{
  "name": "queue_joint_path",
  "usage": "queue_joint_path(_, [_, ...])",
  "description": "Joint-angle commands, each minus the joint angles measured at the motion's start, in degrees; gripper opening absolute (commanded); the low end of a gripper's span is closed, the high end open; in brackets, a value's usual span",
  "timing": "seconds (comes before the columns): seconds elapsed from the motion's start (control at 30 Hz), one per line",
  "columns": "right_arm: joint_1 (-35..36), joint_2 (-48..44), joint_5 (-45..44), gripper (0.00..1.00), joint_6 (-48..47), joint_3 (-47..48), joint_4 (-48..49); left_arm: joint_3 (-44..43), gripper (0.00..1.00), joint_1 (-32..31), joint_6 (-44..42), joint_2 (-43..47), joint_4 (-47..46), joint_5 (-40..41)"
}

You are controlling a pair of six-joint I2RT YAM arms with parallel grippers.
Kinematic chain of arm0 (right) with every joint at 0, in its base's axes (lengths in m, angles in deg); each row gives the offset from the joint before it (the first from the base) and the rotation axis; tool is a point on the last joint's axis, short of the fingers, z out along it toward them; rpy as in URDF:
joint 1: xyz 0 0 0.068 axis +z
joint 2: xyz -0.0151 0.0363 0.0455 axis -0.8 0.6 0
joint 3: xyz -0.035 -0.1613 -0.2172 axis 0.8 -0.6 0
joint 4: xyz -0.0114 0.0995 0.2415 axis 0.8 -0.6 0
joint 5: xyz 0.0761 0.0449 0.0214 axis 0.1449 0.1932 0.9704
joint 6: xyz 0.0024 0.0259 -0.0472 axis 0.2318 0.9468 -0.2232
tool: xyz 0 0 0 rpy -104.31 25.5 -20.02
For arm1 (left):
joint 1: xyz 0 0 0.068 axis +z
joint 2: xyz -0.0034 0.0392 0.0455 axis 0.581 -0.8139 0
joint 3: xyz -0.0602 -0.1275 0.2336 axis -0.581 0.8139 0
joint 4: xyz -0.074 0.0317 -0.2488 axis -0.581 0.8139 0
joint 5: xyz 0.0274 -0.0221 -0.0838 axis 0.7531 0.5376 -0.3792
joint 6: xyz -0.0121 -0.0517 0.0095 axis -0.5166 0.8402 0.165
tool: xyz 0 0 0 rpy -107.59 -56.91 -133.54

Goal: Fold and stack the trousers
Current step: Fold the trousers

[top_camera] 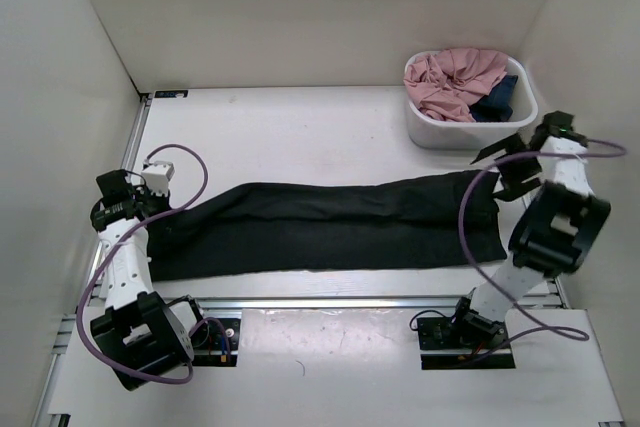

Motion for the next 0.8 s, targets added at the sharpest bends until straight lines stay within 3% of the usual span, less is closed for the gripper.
queue_joint_path(0.0, [4.7,5.6,2.2,0.99,-1.1,-0.1,1.9,-2.0,0.14,0.3,-0.4,1.0,0.8,0.2])
queue_joint_path(0.03, [4.7,5.6,0.8,0.98,-1.1,-0.1,3.5,-2.0,0.14,0.3,-0.4,1.0,0.8,0.2])
queue_joint_path(0.07, [4.7,6.2,0.7,0.89,-0.1,-0.6,4.3,-2.0,0.14,0.3,-0.4,1.0,0.8,0.2])
queue_joint_path(0.13, [4.7,5.7,-1.0,0.54,1.4,-1.2,6.0,-2.0,0.14,0.3,-0.4,1.6,0.8,0.2])
queue_joint_path(0.17, [4.7,4.6,-4.7,0.18,1.4,-1.2,6.0,-2.6,0.14,0.3,-0.4,1.6,0.8,0.8])
queue_joint_path(0.2, [4.7,3.3,-7.1,0.03,0.6,-0.5,5.0,-2.6,0.14,0.3,-0.4,1.6,0.8,0.8])
queue_joint_path(0.37, [4.7,-3.3,-13.0,0.0,-5.3,3.0,-1.6,-6.1,0.14,0.3,-0.9,2.1,-4.3,3.0])
queue_joint_path(0.5, [4.7,-11.9,-14.6,0.0,-7.5,0.3,-0.2,-14.4,0.14,0.3,0.5,-0.9,-7.9,3.1])
queue_joint_path(0.63, [1.5,-24.6,-10.3,0.0,-5.9,-14.1,9.2,-18.6,0.14,0.3,1.8,0.3,-7.9,2.0])
queue_joint_path(0.67, [1.0,-30.0,-7.5,0.01,-4.5,-22.3,11.4,-16.0,0.14,0.3,0.7,1.6,-7.2,2.0])
queue_joint_path(0.77, [0.3,-38.7,-8.6,0.04,-3.9,-32.4,13.5,-11.7,0.14,0.9,-1.2,5.7,-1.5,6.4])
